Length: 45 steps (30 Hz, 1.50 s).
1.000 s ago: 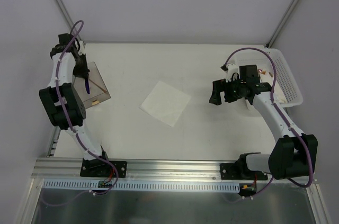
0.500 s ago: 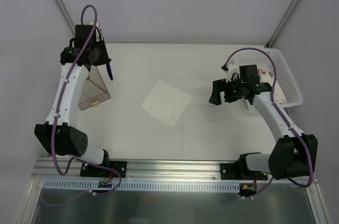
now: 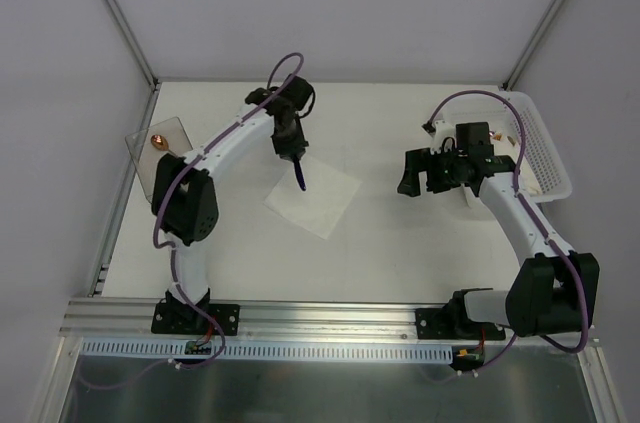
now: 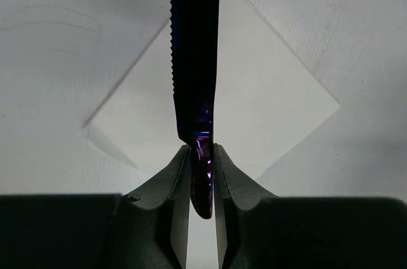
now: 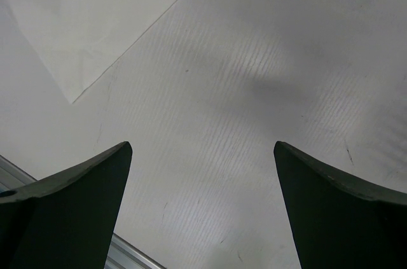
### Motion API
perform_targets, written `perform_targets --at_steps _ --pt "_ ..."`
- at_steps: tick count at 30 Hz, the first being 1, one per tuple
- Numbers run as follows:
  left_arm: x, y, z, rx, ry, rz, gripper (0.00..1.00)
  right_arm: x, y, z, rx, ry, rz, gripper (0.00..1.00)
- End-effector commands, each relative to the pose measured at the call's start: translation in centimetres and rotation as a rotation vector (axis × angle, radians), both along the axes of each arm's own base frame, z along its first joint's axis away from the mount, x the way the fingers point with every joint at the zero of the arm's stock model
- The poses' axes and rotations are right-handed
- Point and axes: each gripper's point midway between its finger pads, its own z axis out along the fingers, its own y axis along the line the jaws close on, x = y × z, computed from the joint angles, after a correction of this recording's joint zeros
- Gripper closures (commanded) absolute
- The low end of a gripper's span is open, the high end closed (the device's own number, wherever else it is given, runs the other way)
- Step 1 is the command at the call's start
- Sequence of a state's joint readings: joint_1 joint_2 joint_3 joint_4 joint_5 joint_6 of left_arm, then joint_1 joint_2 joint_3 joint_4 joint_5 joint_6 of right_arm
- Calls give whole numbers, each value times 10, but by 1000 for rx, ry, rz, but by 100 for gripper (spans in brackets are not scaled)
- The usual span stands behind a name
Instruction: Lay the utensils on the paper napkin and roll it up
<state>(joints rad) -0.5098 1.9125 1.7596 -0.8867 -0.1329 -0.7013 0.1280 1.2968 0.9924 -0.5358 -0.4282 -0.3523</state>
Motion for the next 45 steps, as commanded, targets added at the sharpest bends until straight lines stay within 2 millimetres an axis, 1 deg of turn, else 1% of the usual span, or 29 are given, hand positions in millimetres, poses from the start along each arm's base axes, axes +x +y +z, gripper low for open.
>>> perform_targets --at_steps 1,2,4,5,6,7,8,13,14,19,21,25,31,34,38,45 --pt "-6 -28 0 -46 63 85 100 7 -1 11 19 -21 -12 1" --pt "-7 -33 -11 -38 92 90 100 7 -2 11 18 -19 -15 1" --pt "-9 -44 -13 -51 113 111 100 8 -3 11 20 -19 -19 1" --pt "-10 -46 -17 -50 130 116 100 8 -4 10 20 -16 -20 1" --pt "-10 -48 -27 -43 155 137 100 8 -3 10 23 -14 -16 1" --pt "-11 -52 -28 -47 164 133 100 8 -3 9 27 -10 -16 1" --pt "-14 -55 -35 -39 184 128 100 8 -2 9 29 -10 -15 1" --pt "-16 -59 -44 -27 211 107 100 8 -2 10 34 -9 -14 1" --pt "-17 -60 -49 -23 225 97 100 8 -3 9 33 -7 -16 1" --pt "-16 -59 -54 7 235 40 100 8 -2 8 34 -2 -12 1" --pt "-15 -56 -58 28 239 23 100 8 -2 8 34 -5 -13 1" --pt "-13 -53 -60 60 232 -51 100 8 -2 8 37 1 -13 1" --pt "-15 -47 -64 66 256 -64 100 9 -2 7 37 4 -13 1" --pt "-15 -40 -68 68 272 -51 100 9 -3 7 33 3 -15 1" --pt "-15 -39 -70 68 280 -55 100 9 -1 7 39 6 -13 1" --pt "-17 -38 -83 65 320 -40 100 9 -1 6 38 9 -13 1"
